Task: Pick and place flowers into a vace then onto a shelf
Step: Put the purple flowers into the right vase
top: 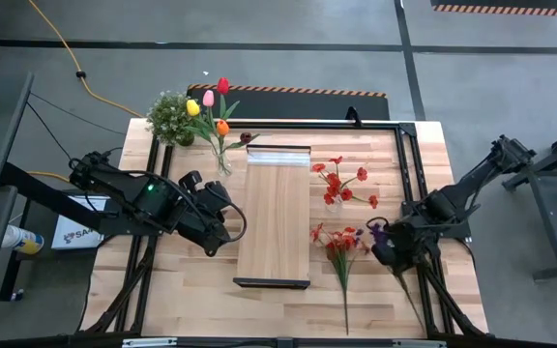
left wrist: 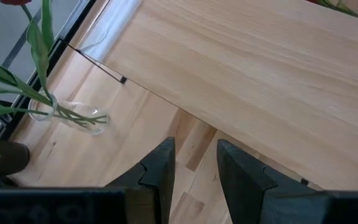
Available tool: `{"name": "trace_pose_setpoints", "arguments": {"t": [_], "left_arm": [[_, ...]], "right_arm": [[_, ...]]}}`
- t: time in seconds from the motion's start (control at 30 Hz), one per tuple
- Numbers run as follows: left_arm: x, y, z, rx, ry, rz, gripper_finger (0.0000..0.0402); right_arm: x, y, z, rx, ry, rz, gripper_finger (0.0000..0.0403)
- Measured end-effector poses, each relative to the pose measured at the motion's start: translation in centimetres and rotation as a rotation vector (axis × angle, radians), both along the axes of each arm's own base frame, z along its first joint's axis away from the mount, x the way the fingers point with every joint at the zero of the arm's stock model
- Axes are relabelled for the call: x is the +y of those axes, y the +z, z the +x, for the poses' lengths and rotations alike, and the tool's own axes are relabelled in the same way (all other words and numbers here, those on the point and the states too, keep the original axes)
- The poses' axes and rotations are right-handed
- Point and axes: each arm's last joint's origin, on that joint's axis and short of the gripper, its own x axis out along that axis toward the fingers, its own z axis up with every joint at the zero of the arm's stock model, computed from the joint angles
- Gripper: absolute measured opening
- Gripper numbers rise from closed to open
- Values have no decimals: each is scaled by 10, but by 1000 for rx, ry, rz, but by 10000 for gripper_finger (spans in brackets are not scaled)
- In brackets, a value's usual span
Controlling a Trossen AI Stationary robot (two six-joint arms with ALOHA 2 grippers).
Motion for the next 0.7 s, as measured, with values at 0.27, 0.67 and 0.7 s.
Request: {"name": "trace_pose_setpoints", "arguments": {"t": [0.27, 0.67, 0.7], "left_arm": [[0, 0, 0, -5, 3, 9, 152], [0, 0, 0, -14, 20, 1, 152], [0, 0, 0, -17, 27, -3, 152]], "right_arm": [[9, 9, 8, -144, 27, 88, 2], [42, 36, 8, -567, 95, 186, 1], [44, 38, 8, -618, 82, 173, 1]]}}
